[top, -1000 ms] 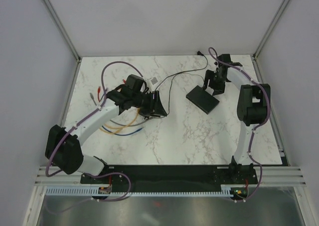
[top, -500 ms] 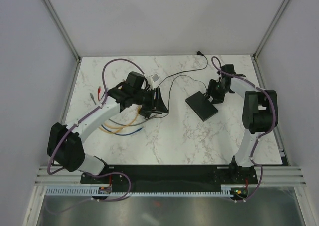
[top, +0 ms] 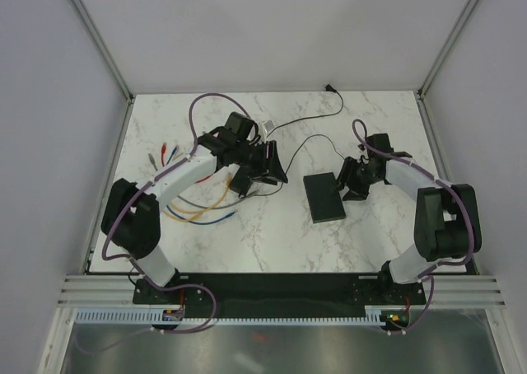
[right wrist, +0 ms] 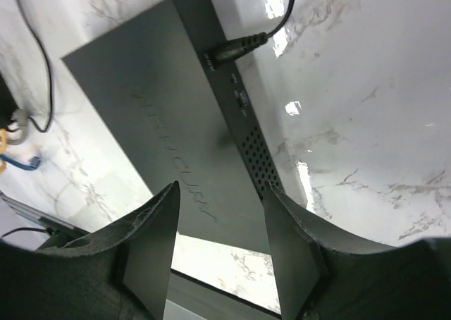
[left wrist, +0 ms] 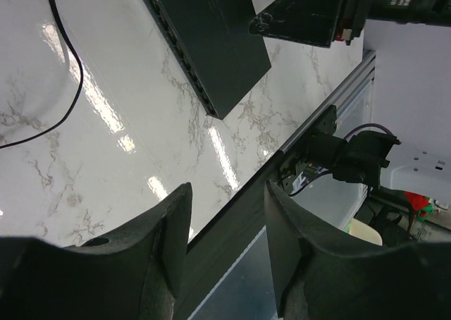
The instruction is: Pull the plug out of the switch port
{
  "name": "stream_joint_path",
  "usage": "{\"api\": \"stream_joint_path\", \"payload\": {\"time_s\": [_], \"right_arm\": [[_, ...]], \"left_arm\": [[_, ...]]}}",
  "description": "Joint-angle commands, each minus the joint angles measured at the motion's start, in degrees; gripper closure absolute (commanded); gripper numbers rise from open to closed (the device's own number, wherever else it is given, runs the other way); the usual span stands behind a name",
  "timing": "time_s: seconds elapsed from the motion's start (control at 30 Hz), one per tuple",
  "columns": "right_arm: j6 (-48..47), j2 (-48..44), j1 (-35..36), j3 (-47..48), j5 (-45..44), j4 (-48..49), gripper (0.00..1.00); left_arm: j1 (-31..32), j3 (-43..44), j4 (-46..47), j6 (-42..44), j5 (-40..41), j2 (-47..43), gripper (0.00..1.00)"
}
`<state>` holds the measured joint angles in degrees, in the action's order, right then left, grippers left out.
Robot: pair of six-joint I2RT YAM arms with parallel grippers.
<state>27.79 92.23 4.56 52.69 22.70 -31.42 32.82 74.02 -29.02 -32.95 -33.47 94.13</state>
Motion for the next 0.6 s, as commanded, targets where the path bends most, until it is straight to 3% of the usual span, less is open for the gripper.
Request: {"api": "stream_joint_path", "payload": {"time_s": [0.0, 0.07, 0.1, 0.13, 0.33, 0.47, 0.57], "right_arm": [[2.8, -3.8, -0.6, 4.0, -1.2, 0.8, 0.4], [3.7, -3.5, -1.2, 6.7, -4.5, -2.6, 0.35], [4.3, -3.5, -1.4, 8.8, -7.6, -3.9, 0.15], [5.3, -3.9, -2.0, 9.4, -7.9, -3.7, 0.02], [10.9, -1.8, -3.0, 12.3, -1.6, -1.0, 0.02], [16.6, -0.5, -3.2, 12.4, -4.9, -1.0, 0.02], [19.2, -0.2, -1.8, 11.6, -4.0, 2.5, 0.08]], "left_arm": [[1.8, 4.0, -1.2, -1.6, -2.3, 3.0, 0.48], [3.5, 6.6, -2.9, -1.3, -1.7, 5.2, 0.48], [4.2, 7.4, -3.4, -1.3, -1.4, 5.8, 0.48], [5.3, 8.8, -4.1, -1.2, -1.0, 6.4, 0.48], [8.0, 11.6, -5.5, -0.4, 1.4, 8.8, 0.46], [8.5, 13.4, -6.3, 0.0, 3.5, 10.4, 0.46], [8.8, 16.4, -9.3, 1.0, 7.4, 11.5, 0.46]]}}
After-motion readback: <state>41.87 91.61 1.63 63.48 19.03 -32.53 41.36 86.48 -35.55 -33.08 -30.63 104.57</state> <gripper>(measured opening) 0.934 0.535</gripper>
